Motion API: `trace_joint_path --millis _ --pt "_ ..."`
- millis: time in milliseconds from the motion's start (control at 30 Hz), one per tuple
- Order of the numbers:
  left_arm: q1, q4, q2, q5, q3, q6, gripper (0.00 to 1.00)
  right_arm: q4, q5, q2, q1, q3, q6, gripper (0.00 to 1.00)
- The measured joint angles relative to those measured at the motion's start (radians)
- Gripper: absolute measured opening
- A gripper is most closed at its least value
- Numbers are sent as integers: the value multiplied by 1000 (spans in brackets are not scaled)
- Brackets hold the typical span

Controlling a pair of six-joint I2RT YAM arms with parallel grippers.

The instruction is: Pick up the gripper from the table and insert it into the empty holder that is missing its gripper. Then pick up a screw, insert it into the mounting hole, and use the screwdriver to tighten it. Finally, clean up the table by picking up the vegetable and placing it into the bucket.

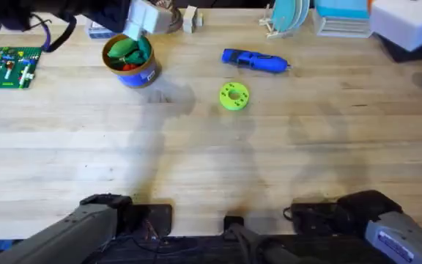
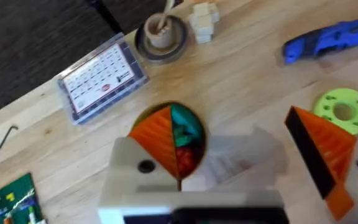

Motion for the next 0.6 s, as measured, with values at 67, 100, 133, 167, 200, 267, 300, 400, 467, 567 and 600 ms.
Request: trace_joint_path --millis 67,100,133,167,200,267,300,400,467,567,600 --pt "-30 -35 -38 45 0 0 995 -20 0 -34 0 0 14 817" --pt "-42 -50 -53 66 0 -4 913 -35 0 -49 0 0 19 818" --pt "-55 -63 -67 87 0 -3 755 -52 0 -61 0 0 25 817" --pt "-67 -75 -80 108 0 -3 580 -72 0 -71 0 0 28 818" --pt "-77 -83 -91 125 0 -3 427 -94 0 -78 0 0 32 817" --pt "-94 -95 -109 150 0 -3 120 -145 0 -85 0 0 35 818" --pt "-101 -102 -117 161 0 -2 30 -168 0 -86 0 0 35 818" --pt "-118 -120 -136 179 0 0 154 -230 0 -86 0 0 36 818" --pt "-125 -131 -144 189 0 0 489 -263 0 -86 0 0 36 817" --pt "-125 -137 -148 197 0 -2 935 -293 0 -86 0 0 39 817" --pt "-125 -137 -148 197 0 -3 980 -301 0 -86 0 0 39 818"
